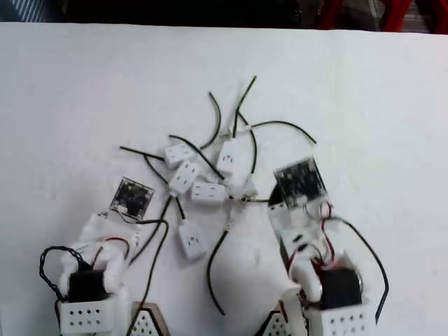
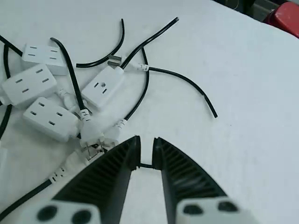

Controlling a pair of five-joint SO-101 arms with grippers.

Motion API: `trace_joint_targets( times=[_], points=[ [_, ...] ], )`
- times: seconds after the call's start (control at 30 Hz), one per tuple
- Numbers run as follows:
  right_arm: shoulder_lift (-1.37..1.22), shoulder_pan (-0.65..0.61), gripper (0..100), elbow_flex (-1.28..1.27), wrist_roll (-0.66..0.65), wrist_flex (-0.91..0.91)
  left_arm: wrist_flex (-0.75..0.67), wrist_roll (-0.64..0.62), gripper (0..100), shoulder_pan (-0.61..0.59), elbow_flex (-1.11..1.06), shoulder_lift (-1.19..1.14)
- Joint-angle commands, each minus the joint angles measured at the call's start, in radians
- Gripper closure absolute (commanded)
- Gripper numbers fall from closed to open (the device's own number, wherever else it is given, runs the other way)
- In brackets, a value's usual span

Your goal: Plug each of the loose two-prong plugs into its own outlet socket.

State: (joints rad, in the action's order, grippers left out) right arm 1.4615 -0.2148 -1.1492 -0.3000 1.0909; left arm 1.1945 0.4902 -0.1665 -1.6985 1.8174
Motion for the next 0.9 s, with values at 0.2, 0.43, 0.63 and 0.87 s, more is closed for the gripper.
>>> trace_joint_targets(
  times=[0.2,0.43,0.63,0.87],
  points=[
    [-0.762,-0.096,94.2,0.466,0.222,-0.015,-0.063,0.006,97,-0.044,0.008,0.008],
    [-1.116,-0.110,91.1,0.594,0.374,-0.012,-0.063,0.006,97,-0.045,0.008,0.008],
    [-1.268,-0.110,86.1,0.654,0.396,0.031,-0.068,0.006,97,-0.042,0.008,0.008],
    [-1.397,-0.108,86.1,0.712,0.445,0.002,-0.068,0.006,97,-0.041,0.008,0.008]
  ],
)
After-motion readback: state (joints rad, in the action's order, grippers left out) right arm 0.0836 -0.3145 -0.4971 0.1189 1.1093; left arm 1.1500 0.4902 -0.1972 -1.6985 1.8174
